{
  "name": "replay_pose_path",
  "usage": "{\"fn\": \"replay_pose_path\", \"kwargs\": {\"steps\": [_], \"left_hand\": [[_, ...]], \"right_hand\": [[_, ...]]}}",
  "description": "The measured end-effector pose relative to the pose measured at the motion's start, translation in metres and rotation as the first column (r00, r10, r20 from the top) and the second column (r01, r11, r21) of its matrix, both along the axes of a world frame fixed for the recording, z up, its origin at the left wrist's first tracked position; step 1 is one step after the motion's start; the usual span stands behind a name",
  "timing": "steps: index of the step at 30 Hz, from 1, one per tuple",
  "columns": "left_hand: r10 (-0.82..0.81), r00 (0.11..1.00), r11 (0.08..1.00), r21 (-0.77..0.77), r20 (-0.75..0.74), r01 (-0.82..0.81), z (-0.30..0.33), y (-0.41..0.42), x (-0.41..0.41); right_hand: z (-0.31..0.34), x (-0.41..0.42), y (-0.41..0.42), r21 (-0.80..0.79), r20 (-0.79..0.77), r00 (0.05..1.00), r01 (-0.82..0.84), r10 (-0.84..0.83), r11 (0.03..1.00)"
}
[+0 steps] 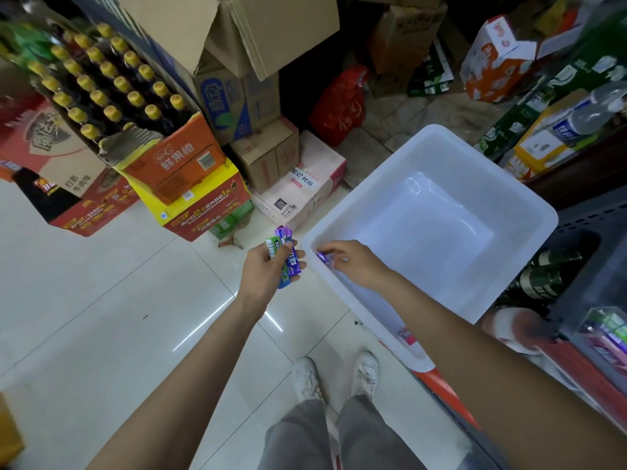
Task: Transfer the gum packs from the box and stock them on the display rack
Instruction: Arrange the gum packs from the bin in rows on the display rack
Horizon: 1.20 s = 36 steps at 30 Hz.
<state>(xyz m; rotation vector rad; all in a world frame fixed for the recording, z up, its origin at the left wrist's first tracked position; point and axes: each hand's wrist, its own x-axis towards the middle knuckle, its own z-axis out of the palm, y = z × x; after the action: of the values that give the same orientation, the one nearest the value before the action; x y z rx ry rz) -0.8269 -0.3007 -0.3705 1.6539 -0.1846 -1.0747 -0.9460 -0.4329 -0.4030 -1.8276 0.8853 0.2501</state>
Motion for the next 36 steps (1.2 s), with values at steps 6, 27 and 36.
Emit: {"fn": "replay_pose_path", "kwargs": {"steps": [6,27,36], "left_hand": [[-0.043,0.999,0.998,0.050,0.022,0.041,-0.002,0.007,-0.001],[-0.373,0.927,0.927,-0.032,0.038,0.374,0.020,-0.027,-0.063],[-0.365,0.931,0.931,-0.018,0.000,0.365,0.011,-0.015,-0.082]], "right_hand": [[0.001,0.000,-0.002,-0.007,0.035,0.997,0.069,-0.069,0.998],[0.065,-0.084,0.007,0.106,0.096,0.842,0.522,-0.531,0.847],[0.036,-0.130,0.013,-0.140,-0.465,0.848,-0.351,0.252,0.926]]}}
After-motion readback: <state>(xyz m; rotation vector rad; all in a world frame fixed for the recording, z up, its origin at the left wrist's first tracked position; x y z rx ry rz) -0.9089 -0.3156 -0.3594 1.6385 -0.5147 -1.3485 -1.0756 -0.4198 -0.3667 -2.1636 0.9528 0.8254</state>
